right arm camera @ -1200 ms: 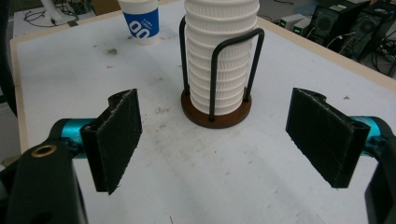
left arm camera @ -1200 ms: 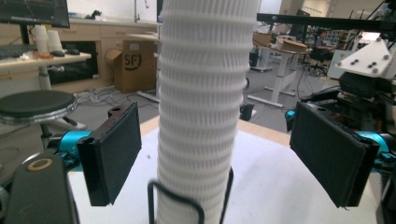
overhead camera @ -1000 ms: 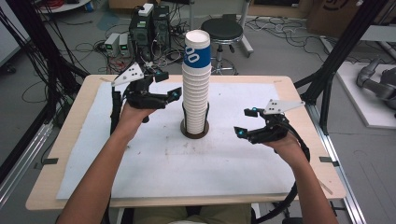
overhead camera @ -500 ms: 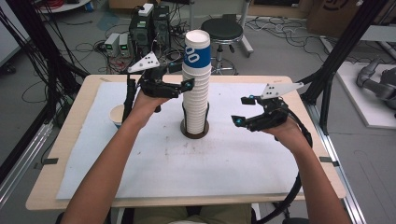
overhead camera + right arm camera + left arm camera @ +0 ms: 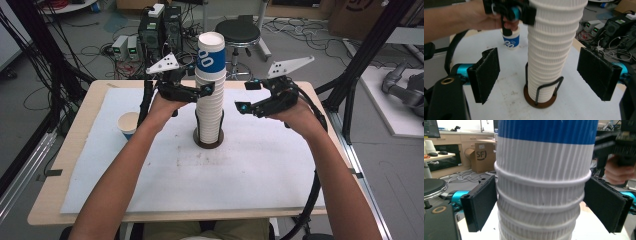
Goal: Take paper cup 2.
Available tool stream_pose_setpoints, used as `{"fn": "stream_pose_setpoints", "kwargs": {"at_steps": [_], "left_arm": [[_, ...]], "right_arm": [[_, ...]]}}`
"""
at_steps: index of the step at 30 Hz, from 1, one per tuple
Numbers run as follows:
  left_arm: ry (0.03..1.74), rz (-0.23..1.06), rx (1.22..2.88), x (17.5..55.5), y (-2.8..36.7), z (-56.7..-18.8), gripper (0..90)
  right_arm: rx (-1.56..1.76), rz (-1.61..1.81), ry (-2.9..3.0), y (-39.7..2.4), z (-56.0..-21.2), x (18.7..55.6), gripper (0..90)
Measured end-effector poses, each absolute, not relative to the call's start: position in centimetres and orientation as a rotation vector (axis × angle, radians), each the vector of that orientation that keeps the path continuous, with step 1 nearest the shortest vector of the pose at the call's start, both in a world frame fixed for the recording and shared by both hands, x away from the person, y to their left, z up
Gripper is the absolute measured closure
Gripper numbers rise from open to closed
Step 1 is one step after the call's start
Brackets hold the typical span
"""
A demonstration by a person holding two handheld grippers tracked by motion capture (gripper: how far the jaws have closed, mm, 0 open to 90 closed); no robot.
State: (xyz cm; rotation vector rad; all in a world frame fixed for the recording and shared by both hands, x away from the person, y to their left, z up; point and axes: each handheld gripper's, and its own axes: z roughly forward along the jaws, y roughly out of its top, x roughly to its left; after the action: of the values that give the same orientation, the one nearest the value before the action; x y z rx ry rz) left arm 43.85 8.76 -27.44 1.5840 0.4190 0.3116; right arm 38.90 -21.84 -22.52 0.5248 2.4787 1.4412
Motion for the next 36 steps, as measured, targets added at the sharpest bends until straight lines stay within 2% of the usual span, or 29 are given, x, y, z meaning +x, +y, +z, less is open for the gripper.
{"fn": "stream_pose_setpoints", "kwargs": {"at_steps": [19,34,35,36], "left_arm": [[0.409,0.313,1.592,43.8,8.6,-27.4,15.7],[0.404,0.317,1.604,43.7,8.3,-27.3,15.8],[0.404,0.317,1.604,43.7,8.3,-27.2,15.8],[0.404,0.316,1.603,43.7,8.4,-27.2,15.8]], "right_arm": [[0.450,1.377,2.502,-17.3,-14.7,42.4,18.6],[0.475,1.313,2.555,-14.2,-13.4,45.3,18.7],[0.478,1.307,2.559,-14.1,-13.4,45.4,19.3],[0.475,1.298,2.572,-13.9,-13.4,45.5,23.6]]}}
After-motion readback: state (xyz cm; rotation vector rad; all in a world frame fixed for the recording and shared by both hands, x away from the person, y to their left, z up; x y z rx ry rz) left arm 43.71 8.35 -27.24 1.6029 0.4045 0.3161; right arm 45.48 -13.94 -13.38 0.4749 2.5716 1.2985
